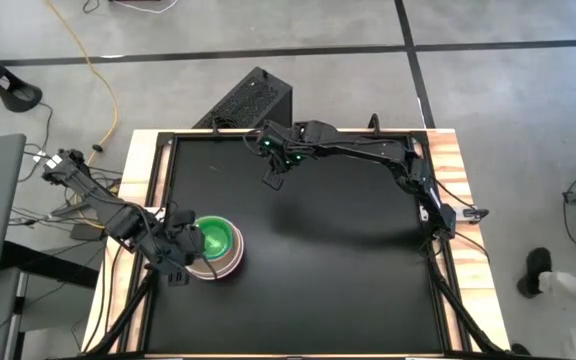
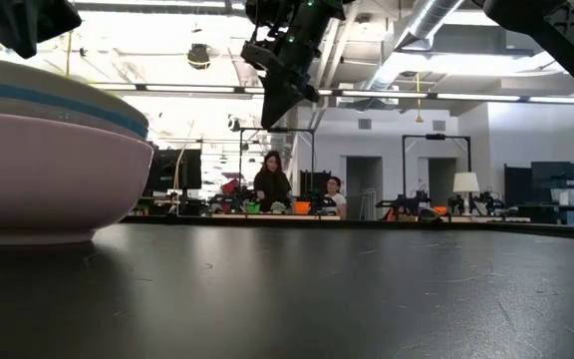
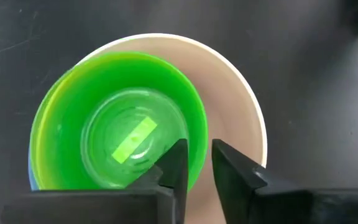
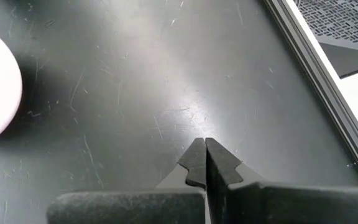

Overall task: Nest bowls inside each other
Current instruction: Stack the green bowl on top of the blue bowl, then return to Home Position

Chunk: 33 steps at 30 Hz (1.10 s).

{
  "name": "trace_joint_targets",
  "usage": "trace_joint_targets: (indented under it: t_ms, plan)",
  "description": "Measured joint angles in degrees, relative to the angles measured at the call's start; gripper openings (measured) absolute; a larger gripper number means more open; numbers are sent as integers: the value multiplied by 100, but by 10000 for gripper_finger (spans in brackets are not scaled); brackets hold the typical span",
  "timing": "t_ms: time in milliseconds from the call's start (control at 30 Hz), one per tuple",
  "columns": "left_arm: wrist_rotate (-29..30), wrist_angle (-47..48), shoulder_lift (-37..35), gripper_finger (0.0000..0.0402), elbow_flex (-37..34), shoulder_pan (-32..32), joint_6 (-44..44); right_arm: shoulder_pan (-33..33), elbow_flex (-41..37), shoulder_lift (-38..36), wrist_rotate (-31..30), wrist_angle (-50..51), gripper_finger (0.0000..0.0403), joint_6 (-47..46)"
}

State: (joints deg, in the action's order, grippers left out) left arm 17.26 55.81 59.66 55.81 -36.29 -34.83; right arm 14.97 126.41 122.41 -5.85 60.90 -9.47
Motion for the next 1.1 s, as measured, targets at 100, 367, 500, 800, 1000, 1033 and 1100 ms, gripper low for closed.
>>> trace_joint_targets:
  t_ms: [100,367,500,800,1000,1033,1100]
  plan:
    - [-3,0,0,83,0,0,0,1,0,0,0,2,11,-4]
    - [477,-77,-1,122,819,-2,542,-54,4,-187,277,238,11,73]
    - [1653,-469,-72,119,1262,2,1835,-305,-15,-634,280,439,11,321]
    - [666,-1993,-752,104,735,1599,3870,-976,-1954,-2703,293,-81,11,954]
    - [-1318,-2829,-1906,94,-352,3037,4009,-1078,-5330,-4921,330,-2737,11,883]
    - [-1556,-3106,-2199,93,-599,3190,3930,-1076,-5936,-5285,396,-3315,11,860]
    - [-1935,-3705,-2814,91,-1152,3398,3780,-1055,-7035,-5956,592,-4506,11,820]
